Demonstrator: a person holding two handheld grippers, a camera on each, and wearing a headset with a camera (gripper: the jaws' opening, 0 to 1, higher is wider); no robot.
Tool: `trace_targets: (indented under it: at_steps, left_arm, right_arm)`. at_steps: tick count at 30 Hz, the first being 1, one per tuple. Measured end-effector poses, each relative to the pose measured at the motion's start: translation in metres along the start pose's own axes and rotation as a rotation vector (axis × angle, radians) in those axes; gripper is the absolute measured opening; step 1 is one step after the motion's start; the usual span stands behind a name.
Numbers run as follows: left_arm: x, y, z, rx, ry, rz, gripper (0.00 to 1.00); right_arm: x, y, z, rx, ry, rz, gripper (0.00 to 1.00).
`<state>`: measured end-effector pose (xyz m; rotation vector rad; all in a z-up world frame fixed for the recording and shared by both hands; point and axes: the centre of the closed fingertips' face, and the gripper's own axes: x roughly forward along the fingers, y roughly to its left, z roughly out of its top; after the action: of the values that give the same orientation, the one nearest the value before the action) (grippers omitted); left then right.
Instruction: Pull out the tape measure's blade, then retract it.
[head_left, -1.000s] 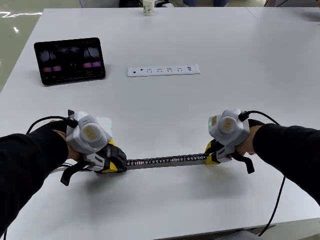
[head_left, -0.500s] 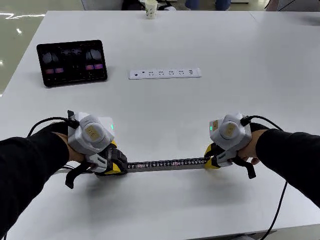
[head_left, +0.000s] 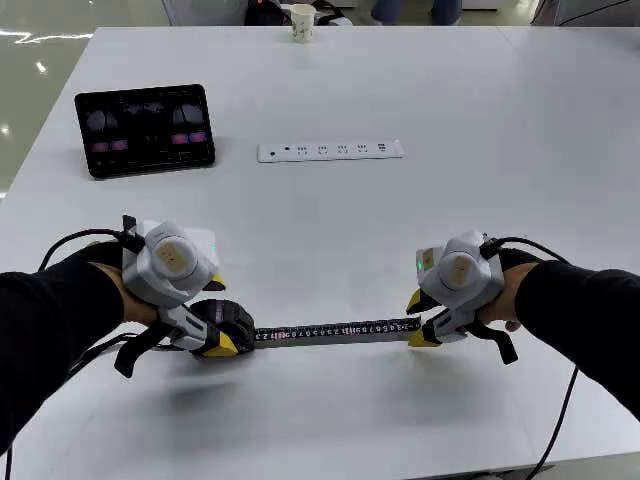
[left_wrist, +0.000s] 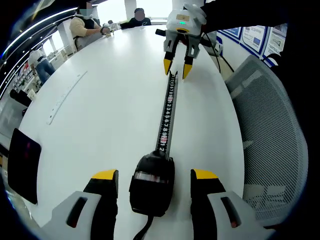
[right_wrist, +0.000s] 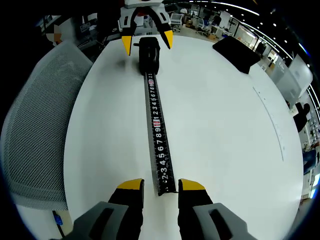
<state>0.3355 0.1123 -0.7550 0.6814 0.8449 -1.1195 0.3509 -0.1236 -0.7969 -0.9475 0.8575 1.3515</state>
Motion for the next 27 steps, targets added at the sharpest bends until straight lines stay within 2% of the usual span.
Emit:
trace_targets:
  at_steps: [3,6,13,15,19,21,22,23,26,27]
  left_arm:
    - [-0.002,-0.003,-0.003,-0.004,0.007,-0.002,0.58]
    - [-0.005,-0.006,-0.005,-0.029,0.000,-0.002,0.63]
    - [-0.010,-0.009,-0.009,-0.107,-0.025,0.004,0.73]
    - [-0.011,-0.009,-0.008,-0.160,-0.049,0.014,0.75]
    - [-0.017,-0.010,-0.003,-0.298,-0.140,0.052,0.80]
    - [-0.018,-0.012,-0.010,-0.304,-0.137,0.066,0.83]
    - [-0.018,-0.013,-0.012,-0.329,-0.144,0.073,0.84]
    - [-0.018,-0.013,-0.013,-0.378,-0.169,0.076,0.85]
    - [-0.020,-0.010,-0.021,-0.435,-0.181,0.110,0.88]
    - [-0.021,-0.012,-0.021,-0.439,-0.188,0.109,0.89]
  right_arm:
    - [-0.003,-0.001,-0.005,-0.001,0.005,-0.019,0.29]
    - [-0.006,-0.001,-0.007,0.054,-0.017,-0.033,0.34]
    - [-0.012,0.003,-0.008,0.128,-0.063,-0.066,0.40]
    - [-0.011,0.003,-0.011,0.169,-0.063,-0.087,0.42]
    - [-0.014,0.005,-0.014,0.251,-0.102,-0.127,0.46]
    - [-0.018,0.007,-0.015,0.295,-0.129,-0.145,0.47]
    - [-0.019,0.007,-0.016,0.315,-0.138,-0.150,0.48]
    - [-0.021,0.006,-0.017,0.333,-0.150,-0.165,0.49]
    - [-0.027,0.006,-0.018,0.372,-0.181,-0.191,0.52]
    - [-0.029,0.007,-0.019,0.382,-0.187,-0.199,0.53]
